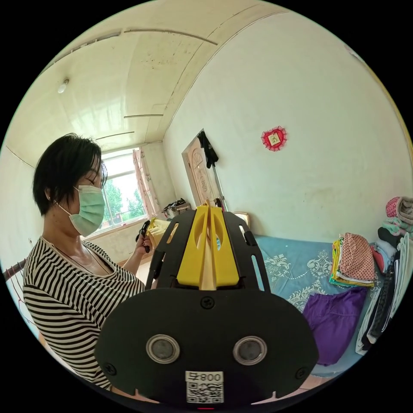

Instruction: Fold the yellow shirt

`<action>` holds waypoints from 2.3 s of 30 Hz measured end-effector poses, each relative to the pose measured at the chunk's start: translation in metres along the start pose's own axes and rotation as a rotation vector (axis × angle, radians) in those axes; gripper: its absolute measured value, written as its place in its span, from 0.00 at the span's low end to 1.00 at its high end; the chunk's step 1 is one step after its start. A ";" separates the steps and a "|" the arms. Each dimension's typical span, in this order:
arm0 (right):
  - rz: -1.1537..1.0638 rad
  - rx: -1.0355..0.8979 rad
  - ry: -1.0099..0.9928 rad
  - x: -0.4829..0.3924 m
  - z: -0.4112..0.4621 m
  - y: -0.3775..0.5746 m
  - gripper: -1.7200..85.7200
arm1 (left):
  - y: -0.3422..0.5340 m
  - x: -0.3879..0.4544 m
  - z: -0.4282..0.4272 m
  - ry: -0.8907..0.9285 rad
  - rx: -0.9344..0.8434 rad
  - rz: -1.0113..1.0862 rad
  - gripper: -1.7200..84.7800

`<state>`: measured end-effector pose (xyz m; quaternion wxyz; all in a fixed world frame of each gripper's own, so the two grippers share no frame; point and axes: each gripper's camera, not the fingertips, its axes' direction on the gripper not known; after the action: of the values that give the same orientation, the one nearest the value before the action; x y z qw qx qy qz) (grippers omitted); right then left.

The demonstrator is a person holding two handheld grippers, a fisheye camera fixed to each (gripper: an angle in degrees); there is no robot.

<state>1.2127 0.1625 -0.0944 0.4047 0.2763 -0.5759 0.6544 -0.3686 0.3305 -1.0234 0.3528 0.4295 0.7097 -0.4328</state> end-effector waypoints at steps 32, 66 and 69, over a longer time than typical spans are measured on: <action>-0.129 0.061 -0.039 0.111 -0.030 -0.029 0.02 | -0.028 0.163 0.096 -0.074 0.006 0.387 0.02; 0.276 -0.551 0.262 0.777 0.299 0.047 0.02 | -0.312 -0.418 0.290 -0.721 -0.368 -0.157 0.03; 0.401 -0.723 0.327 0.873 0.351 0.094 0.02 | -0.308 -0.514 0.288 -0.819 -0.416 -0.320 0.05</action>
<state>0.6421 0.0031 0.6430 0.4261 -0.1072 -0.7383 0.5118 -0.4168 -0.1695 -0.5872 0.6106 0.0298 0.6412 -0.4639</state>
